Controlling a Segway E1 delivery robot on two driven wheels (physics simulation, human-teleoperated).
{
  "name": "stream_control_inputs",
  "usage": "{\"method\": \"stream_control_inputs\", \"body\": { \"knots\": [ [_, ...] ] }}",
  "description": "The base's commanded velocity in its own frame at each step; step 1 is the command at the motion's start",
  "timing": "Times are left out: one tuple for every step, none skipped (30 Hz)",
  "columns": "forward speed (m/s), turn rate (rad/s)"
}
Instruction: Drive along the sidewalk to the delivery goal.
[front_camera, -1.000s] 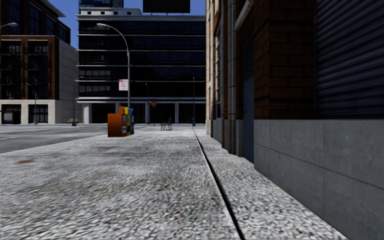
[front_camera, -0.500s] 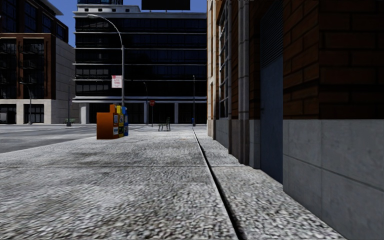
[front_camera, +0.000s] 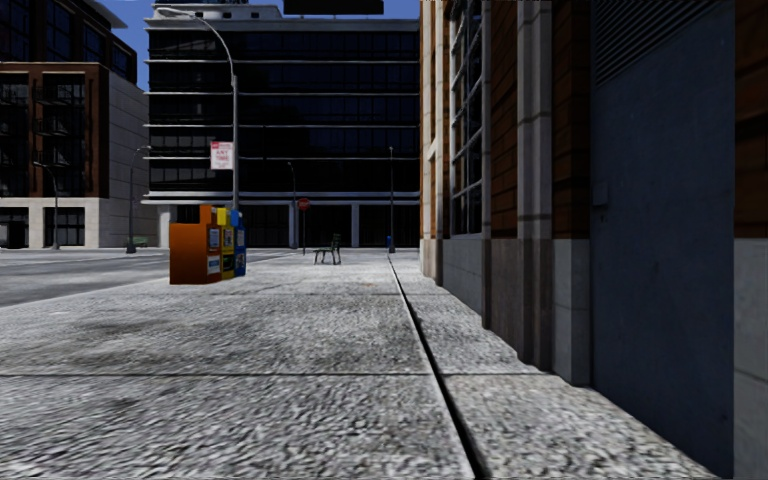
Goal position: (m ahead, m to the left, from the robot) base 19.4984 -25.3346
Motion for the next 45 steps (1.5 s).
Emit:
{"method": "stream_control_inputs", "body": {
  "knots": [
    [2.00,0.00],
    [2.00,0.00],
    [2.00,0.00],
    [2.00,0.00],
    [2.00,0.00],
    [2.00,0.00],
    [2.00,0.00],
    [2.00,0.00],
    [2.00,0.00],
    [2.00,0.00],
    [2.00,0.00],
    [2.00,0.00],
    [2.00,0.00],
    [2.00,0.00],
    [2.00,0.00],
    [2.00,0.00],
    [2.00,0.00],
    [2.00,0.00],
    [2.00,0.00],
    [2.00,0.00],
    [2.00,0.00],
    [2.00,0.00],
    [2.00,0.00],
    [2.00,0.00],
    [2.00,0.00],
    [2.00,0.00],
    [2.00,0.00],
    [2.00,0.00],
    [2.00,0.00],
    [2.00,0.00],
    [2.00,0.13],
    [2.00,0.40],
    [2.00,0.65],
    [2.00,0.79],
    [2.00,0.80],
    [2.00,0.05],
    [2.00,0.00],
    [2.00,0.00],
    [2.00,0.00],
    [2.00,0.00],
    [2.00,0.00],
    [2.00,0.00],
    [2.00,0.00],
    [2.00,0.00],
    [2.00,0.00]
  ]
}}
